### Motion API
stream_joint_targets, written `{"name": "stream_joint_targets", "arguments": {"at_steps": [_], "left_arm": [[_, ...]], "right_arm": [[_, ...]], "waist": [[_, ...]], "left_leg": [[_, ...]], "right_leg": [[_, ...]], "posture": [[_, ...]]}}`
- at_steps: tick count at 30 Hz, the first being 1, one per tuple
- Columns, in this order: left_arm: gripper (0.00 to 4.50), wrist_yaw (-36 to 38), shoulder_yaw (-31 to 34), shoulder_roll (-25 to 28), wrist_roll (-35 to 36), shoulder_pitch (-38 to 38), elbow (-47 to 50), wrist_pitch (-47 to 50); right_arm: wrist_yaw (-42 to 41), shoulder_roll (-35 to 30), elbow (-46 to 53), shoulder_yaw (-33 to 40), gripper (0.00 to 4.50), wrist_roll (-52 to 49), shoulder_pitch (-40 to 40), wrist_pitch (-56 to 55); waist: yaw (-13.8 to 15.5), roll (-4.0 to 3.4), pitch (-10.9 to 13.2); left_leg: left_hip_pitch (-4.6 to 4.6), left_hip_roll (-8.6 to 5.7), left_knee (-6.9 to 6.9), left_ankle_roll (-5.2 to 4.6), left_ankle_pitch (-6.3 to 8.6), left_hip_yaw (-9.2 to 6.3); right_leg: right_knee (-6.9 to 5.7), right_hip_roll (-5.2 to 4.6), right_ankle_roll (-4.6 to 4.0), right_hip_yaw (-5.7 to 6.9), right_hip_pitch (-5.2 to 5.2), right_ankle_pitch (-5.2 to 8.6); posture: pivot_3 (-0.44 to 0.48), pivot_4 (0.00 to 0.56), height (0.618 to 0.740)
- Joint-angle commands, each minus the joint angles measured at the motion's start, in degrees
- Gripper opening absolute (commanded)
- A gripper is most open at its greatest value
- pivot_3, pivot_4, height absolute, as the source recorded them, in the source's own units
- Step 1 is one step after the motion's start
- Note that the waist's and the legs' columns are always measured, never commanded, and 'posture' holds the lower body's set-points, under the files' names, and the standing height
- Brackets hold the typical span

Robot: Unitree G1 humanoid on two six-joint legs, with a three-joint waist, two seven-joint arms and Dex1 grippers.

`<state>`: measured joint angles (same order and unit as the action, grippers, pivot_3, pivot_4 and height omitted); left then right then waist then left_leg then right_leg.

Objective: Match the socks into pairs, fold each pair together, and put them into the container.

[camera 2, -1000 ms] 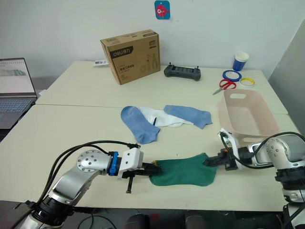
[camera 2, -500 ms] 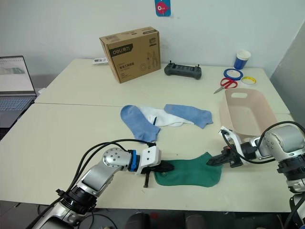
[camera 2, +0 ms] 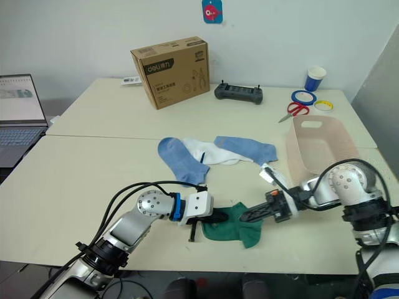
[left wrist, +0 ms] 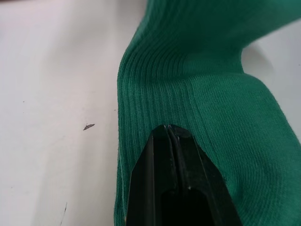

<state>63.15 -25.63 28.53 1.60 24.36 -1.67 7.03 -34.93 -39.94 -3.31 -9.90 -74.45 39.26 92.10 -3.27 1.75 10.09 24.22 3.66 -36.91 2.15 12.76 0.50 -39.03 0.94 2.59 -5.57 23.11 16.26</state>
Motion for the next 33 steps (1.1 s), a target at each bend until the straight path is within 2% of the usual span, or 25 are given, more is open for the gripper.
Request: {"name": "stream_joint_targets", "arguments": {"at_steps": [1,5,11,16,21,22,26,28,31,32,33], "left_arm": [[0.0,0.2,-1.4,1.2,-2.3,-1.5,-1.5,1.8],[0.0,0.5,-1.1,2.2,-2.2,-2.3,-0.5,2.1],[0.0,0.7,-1.2,3.2,-2.1,-3.4,0.8,2.4],[0.0,1.0,-1.1,3.8,-2.0,-3.7,1.7,2.6],[0.0,1.2,-1.0,4.2,-1.8,-3.5,1.2,2.3],[0.0,1.1,-1.0,4.2,-1.8,-3.5,1.2,2.2],[0.0,1.0,-1.1,3.9,-2.0,-3.4,0.9,2.0],[0.0,1.2,-1.1,3.9,-1.9,-3.2,0.9,1.9],[0.0,1.2,-0.9,4.3,-1.9,-3.4,0.8,1.7],[0.0,1.2,-0.8,4.4,-2.0,-3.4,0.8,1.6],[0.0,1.3,-0.7,4.5,-1.9,-3.6,1.0,1.7]], "right_arm": [[9.6,3.2,-2.1,3.9,0.02,-6.2,0.4,0.4],[21.2,9.6,-7.7,7.2,0.02,-10.1,1.1,0.4],[31.6,12.5,-8.7,9.6,0.02,-15.2,-1.0,0.4],[36.6,11.5,-8.1,10.6,1.43,-21.9,-2.6,-1.9],[37.8,5.1,-7.7,5.9,3.08,-37.0,-3.1,-6.2],[37.3,4.5,-7.5,5.4,3.39,-38.2,-3.4,-6.9],[34.4,1.5,-3.9,5.6,3.39,-38.5,-4.3,-8.2],[28.6,-1.3,3.3,8.6,3.39,-32.4,-5.3,-6.9],[19.7,-3.4,7.2,10.9,3.39,-24.5,-6.0,-9.2],[14.4,-4.4,10.1,10.9,3.39,-18.8,-6.6,-12.4],[5.7,-7.4,14.9,8.2,3.39,-8.2,-8.3,-20.6]], "waist": [[0.0,0.0,0.0],[-0.2,0.01,0.0],[-0.2,0.0,0.0],[-0.3,-0.01,0.0],[-0.4,0.0,0.0],[-0.6,0.0,-0.1],[-0.8,-0.01,-0.1],[-0.6,-0.02,-0.1],[-0.7,-0.02,-0.1],[-0.7,-0.02,-0.1],[-0.6,-0.04,-0.1]], "left_leg": [[0.0,0.0,0.0,0.0,0.0,0.01],[0.02,0.02,0.01,0.0,0.0,0.01],[0.03,0.03,0.05,0.0,0.0,-0.04],[0.03,0.03,0.07,-0.01,0.0,-0.04],[0.03,0.02,0.07,-0.01,0.0,-0.03],[0.03,0.03,0.07,-0.01,0.0,-0.03],[0.02,0.03,0.08,-0.02,0.0,-0.1],[0.05,0.02,0.07,-0.02,0.0,-0.09],[0.08,0.02,0.06,-0.02,0.0,-0.06],[0.07,0.03,0.06,-0.02,0.0,-0.06],[0.05,0.03,0.06,-0.02,0.0,-0.08]], "right_leg": [[0.0,0.0,0.0,0.0,0.0,0.0],[0.01,0.01,0.0,0.0,0.01,0.0],[0.0,0.04,-0.01,0.01,0.04,0.0],[0.0,0.04,-0.01,0.0,0.04,0.01],[0.01,0.04,-0.01,-0.01,0.04,0.01],[0.03,0.04,-0.01,-0.01,0.03,0.01],[0.01,0.06,-0.01,0.01,0.03,0.01],[0.01,0.04,-0.01,0.01,0.03,0.01],[0.06,0.02,0.0,0.0,0.05,0.01],[0.05,0.03,0.0,0.0,0.05,0.01],[0.05,0.03,0.0,0.01,0.05,0.01]], "posture": [[0.0,0.15,0.74],[0.0,0.15,0.74],[0.0,0.15,0.74],[0.0,0.15,0.74],[0.0,0.15,0.74],[0.0,0.15,0.74],[0.0,0.15,0.74],[0.0,0.15,0.74],[0.0,0.15,0.74],[0.0,0.15,0.74],[0.0,0.15,0.74]]}}
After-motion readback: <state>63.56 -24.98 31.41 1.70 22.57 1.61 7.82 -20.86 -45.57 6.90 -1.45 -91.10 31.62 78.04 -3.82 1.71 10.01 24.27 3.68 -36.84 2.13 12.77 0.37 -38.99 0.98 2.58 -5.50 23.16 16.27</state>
